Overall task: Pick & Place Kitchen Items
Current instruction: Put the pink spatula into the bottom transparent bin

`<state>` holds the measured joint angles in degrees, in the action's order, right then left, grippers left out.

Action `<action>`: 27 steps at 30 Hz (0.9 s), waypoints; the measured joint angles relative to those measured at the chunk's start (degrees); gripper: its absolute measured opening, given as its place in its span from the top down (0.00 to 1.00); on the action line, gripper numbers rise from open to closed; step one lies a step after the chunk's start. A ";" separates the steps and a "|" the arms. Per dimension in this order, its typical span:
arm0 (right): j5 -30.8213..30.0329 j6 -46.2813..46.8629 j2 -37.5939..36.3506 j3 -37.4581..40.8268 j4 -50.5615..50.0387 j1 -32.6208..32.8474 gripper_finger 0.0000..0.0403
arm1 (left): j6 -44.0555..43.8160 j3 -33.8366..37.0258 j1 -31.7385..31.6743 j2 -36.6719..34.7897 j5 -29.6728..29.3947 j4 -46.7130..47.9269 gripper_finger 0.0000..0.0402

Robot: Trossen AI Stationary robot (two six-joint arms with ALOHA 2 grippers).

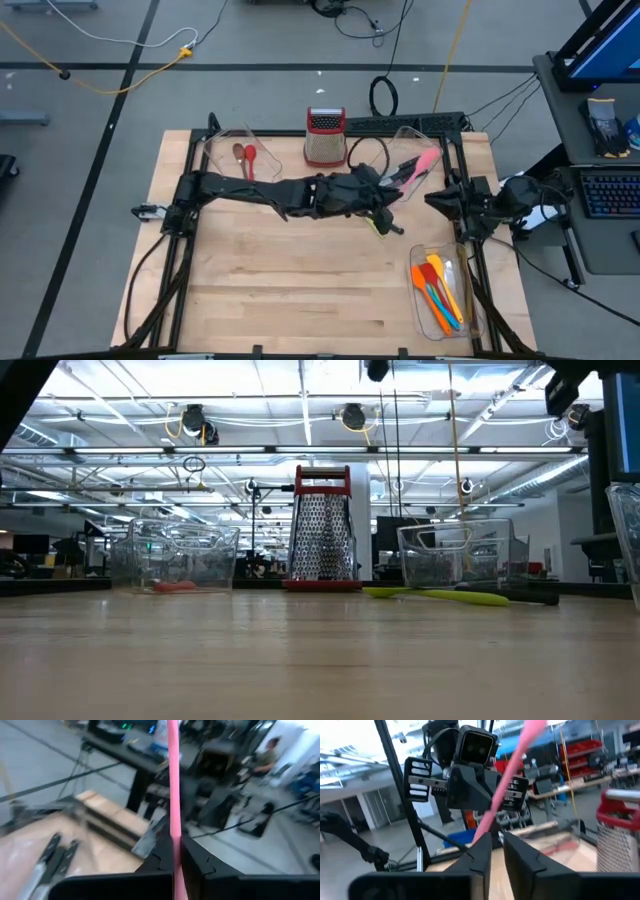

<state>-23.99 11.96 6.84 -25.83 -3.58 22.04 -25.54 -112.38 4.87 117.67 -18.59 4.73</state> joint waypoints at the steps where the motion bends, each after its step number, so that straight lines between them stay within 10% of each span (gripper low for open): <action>1: -0.02 -0.55 0.51 0.55 2.31 0.00 0.87 | 0.01 0.00 -0.03 -0.09 0.49 -0.90 1.00; 27: -1.28 1.05 19.15 3.51 38.96 -4.09 0.30 | -0.11 0.02 1.22 -0.09 3.73 -5.29 1.00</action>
<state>-25.27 13.02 25.98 -22.33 35.38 17.95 -25.65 -112.36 6.09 117.58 -14.86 -0.56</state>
